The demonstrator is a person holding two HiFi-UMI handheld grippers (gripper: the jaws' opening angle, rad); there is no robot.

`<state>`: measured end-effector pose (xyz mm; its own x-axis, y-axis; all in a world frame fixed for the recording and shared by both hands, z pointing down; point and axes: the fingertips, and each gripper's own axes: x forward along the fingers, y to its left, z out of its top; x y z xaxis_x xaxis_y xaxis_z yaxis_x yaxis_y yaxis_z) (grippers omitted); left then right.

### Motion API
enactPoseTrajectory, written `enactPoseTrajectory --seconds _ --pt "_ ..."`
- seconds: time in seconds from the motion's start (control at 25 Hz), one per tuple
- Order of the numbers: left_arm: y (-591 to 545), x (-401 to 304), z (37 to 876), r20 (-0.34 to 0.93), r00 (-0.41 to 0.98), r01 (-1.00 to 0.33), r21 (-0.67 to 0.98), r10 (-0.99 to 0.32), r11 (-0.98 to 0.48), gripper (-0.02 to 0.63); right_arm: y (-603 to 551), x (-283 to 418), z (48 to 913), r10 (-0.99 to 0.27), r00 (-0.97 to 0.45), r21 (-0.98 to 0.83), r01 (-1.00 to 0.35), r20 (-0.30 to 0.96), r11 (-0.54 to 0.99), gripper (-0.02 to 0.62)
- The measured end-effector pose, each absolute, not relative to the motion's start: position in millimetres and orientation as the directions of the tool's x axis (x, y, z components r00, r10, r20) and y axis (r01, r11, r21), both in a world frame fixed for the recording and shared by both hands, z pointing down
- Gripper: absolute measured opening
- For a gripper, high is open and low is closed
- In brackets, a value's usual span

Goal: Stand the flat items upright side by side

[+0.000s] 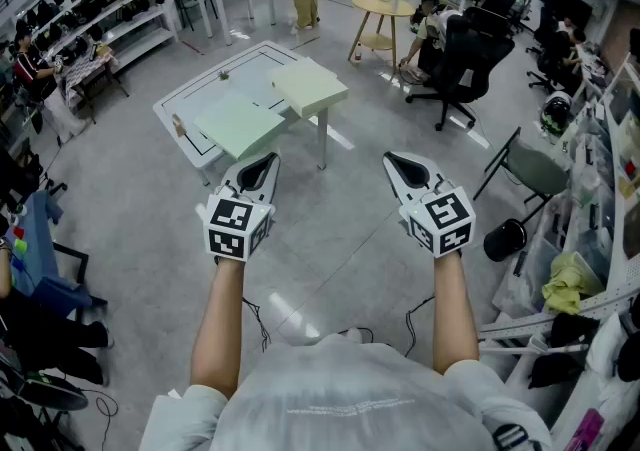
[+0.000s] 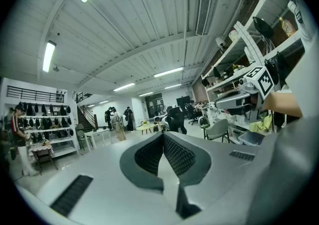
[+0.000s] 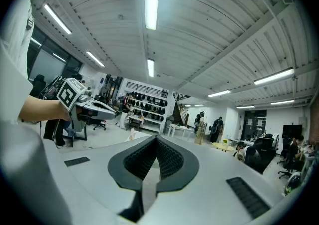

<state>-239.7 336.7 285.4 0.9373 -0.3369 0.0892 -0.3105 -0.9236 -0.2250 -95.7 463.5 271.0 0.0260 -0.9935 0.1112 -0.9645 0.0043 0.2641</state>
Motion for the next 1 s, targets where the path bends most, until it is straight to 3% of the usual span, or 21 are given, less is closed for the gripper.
enactPoseTrajectory --seconds 1.0 --pt "315.8 -144.0 333.3 0.182 0.881 -0.398 -0.215 -0.437 -0.892 0.020 446.7 37.8 286.9 -0.993 -0.100 0.199 -0.973 0.069 0.112 0.028"
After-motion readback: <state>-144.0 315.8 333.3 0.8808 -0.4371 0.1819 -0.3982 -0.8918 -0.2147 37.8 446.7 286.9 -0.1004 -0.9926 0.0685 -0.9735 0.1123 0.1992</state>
